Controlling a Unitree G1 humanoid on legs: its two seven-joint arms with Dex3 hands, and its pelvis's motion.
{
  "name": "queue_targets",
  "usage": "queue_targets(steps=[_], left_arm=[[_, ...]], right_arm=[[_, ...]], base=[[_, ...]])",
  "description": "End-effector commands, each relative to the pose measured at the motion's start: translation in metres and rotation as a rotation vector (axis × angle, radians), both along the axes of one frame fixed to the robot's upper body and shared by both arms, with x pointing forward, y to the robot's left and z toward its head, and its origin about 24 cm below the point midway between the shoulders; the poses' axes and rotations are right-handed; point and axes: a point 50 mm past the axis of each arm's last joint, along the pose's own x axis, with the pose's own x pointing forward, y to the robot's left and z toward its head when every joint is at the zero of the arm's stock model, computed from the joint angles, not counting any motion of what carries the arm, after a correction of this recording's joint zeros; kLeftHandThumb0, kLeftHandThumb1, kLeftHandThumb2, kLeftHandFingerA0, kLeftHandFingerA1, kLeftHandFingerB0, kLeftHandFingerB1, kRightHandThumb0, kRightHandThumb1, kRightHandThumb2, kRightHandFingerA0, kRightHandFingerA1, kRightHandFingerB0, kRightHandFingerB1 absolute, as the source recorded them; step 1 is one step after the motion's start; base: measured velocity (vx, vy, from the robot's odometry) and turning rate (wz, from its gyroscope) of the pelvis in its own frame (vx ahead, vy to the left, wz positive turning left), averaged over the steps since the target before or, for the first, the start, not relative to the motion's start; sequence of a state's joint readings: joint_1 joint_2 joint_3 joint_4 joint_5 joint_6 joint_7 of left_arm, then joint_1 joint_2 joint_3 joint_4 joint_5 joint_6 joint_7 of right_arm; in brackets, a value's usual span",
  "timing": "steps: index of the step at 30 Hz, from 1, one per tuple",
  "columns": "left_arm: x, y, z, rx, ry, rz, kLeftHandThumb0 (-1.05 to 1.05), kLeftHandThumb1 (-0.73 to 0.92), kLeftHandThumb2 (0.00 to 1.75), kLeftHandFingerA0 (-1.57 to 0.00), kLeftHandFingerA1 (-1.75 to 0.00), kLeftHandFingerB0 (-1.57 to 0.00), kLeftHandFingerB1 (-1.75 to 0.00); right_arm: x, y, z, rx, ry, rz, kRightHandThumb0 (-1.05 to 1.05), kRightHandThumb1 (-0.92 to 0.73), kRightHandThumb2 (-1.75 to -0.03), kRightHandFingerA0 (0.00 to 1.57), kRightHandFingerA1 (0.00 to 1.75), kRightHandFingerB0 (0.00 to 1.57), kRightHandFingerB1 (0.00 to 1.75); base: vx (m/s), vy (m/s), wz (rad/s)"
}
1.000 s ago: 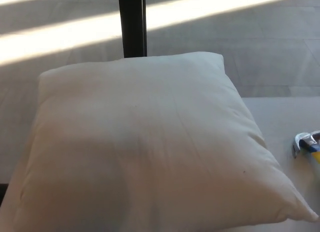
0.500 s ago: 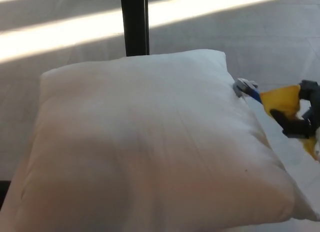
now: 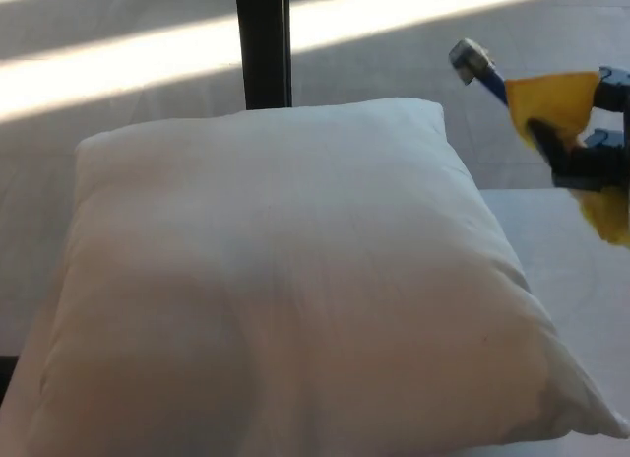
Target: A hammer is kept on the right hand side and a pillow is kept on the left hand side on the desk infront of the robot and the robot uses its right hand to pick up the hammer and makes a downward swinging motion to hit the pillow
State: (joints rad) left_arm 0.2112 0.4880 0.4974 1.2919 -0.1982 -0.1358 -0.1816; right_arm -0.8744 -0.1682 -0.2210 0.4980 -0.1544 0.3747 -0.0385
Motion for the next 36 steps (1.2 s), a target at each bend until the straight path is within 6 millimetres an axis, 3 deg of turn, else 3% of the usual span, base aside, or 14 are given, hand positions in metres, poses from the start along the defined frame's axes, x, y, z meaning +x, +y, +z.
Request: queue_targets(steps=[1, 2, 3, 4, 9, 11, 15, 17, 22, 27, 28, 29, 35, 36], left_arm=[[-0.004, 0.003, 0.003, 0.028, -0.012, 0.013, -0.68, 0.75, 0.63, -0.63, -0.62, -0.65, -0.53], [-0.006, 0.002, 0.003, 0.031, -0.005, 0.003, -0.70, 0.75, 0.63, -0.63, -0.62, -0.69, -0.53], [-0.006, 0.002, 0.003, 0.028, -0.005, -0.009, -0.69, 0.77, 0.63, -0.63, -0.61, -0.66, -0.52], [-0.006, 0.002, 0.003, 0.026, -0.009, -0.008, -0.69, 0.77, 0.63, -0.63, -0.62, -0.65, -0.52], [-0.006, 0.002, 0.003, 0.024, -0.001, -0.015, -0.68, 0.78, 0.64, -0.58, -0.57, -0.65, -0.51], [-0.008, 0.001, 0.003, 0.027, 0.007, -0.018, -0.68, 0.79, 0.64, -0.59, -0.59, -0.65, -0.52], [-0.017, 0.001, 0.002, 0.021, 0.032, -0.004, -0.71, 0.79, 0.64, -0.59, -0.60, -0.66, -0.52], [-0.018, 0.001, 0.003, -0.002, 0.017, -0.010, -0.70, 0.79, 0.64, -0.57, -0.58, -0.61, -0.51], [-0.024, 0.001, 0.003, 0.008, 0.066, -0.020, -0.72, 0.80, 0.64, -0.62, -0.57, -0.65, -0.50], [-0.026, 0.001, 0.003, 0.003, 0.057, -0.001, -0.74, 0.78, 0.65, -0.58, -0.55, -0.63, -0.50], [-0.025, 0.001, 0.003, 0.002, 0.052, -0.001, -0.71, 0.65, 1.09, -0.53, -0.65, -0.58, -0.62], [-0.025, 0.001, 0.003, 0.006, 0.058, -0.011, -0.75, 0.79, 0.64, -0.60, -0.58, -0.65, -0.51], [-0.025, 0.000, 0.001, 0.000, 0.050, 0.013, -0.74, 0.78, 0.63, -0.63, -0.59, -0.65, -0.51], [-0.024, 0.000, 0.001, 0.000, 0.051, 0.012, -0.74, 0.78, 0.63, -0.65, -0.60, -0.67, -0.52]], right_arm=[[0.004, 0.002, 0.036, 0.145, -0.060, 0.038, -0.20, -0.40, -1.24, 1.06, 1.75, 0.79, 1.64], [0.004, 0.005, 0.040, 0.155, -0.064, 0.065, -0.22, -0.40, -1.25, 1.06, 1.75, 0.78, 1.67], [0.005, 0.008, 0.044, 0.204, -0.061, 0.088, -0.32, -0.44, -1.17, 1.29, 1.47, 1.09, 1.35], [0.006, 0.013, 0.051, 0.256, -0.072, 0.144, -0.21, -0.42, -1.30, 1.06, 1.75, 0.89, 1.60], [0.009, 0.030, 0.068, 0.456, -0.026, 0.261, -0.23, -0.54, -1.22, 1.04, 1.75, 0.85, 1.62], [0.012, 0.038, 0.070, 0.622, 0.068, 0.327, -0.32, -0.61, -1.19, 1.06, 1.75, 0.70, 1.72], [0.012, 0.054, 0.064, 0.792, 0.205, 0.394, -0.35, -0.65, -1.08, 1.08, 1.75, 0.73, 1.71], [0.011, 0.059, 0.064, 0.792, 0.219, 0.404, -0.33, -0.67, -1.09, 1.09, 1.75, 0.74, 1.75], [0.009, 0.057, 0.063, 0.907, 0.218, 0.442, -0.37, -0.73, -1.04, 1.12, 1.75, 0.80, 1.62], [0.001, 0.054, 0.084, 0.943, 0.123, 0.560, -0.38, -0.68, -1.10, 1.09, 1.75, 0.71, 1.65], [-0.001, 0.053, 0.089, 0.954, 0.109, 0.591, -0.38, -0.69, -1.09, 1.08, 1.75, 0.74, 1.60], [-0.003, 0.053, 0.093, 0.959, 0.098, 0.604, -0.39, -0.67, -1.07, 1.06, 1.75, 0.73, 1.64], [-0.011, 0.055, 0.113, 0.912, 0.037, 0.660, -0.36, -0.67, -1.11, 1.04, 1.75, 0.72, 1.68], [-0.011, 0.055, 0.114, 0.937, 0.046, 0.649, -0.37, -0.68, -1.04, 1.04, 1.75, 0.73, 1.65]], base=[[0.00, 0.000, 0.00], [0.00, 0.000, 0.00], [0.00, 0.000, 0.00], [0.00, 0.000, 0.00], [0.00, 0.000, 0.00], [0.00, 0.000, 0.00], [0.00, 0.000, 0.00], [0.00, 0.000, 0.00], [0.00, 0.000, 0.00], [0.00, 0.000, 0.00], [0.00, 0.000, 0.00], [0.00, 0.000, 0.00], [0.00, 0.000, 0.00], [0.00, 0.000, 0.00]])
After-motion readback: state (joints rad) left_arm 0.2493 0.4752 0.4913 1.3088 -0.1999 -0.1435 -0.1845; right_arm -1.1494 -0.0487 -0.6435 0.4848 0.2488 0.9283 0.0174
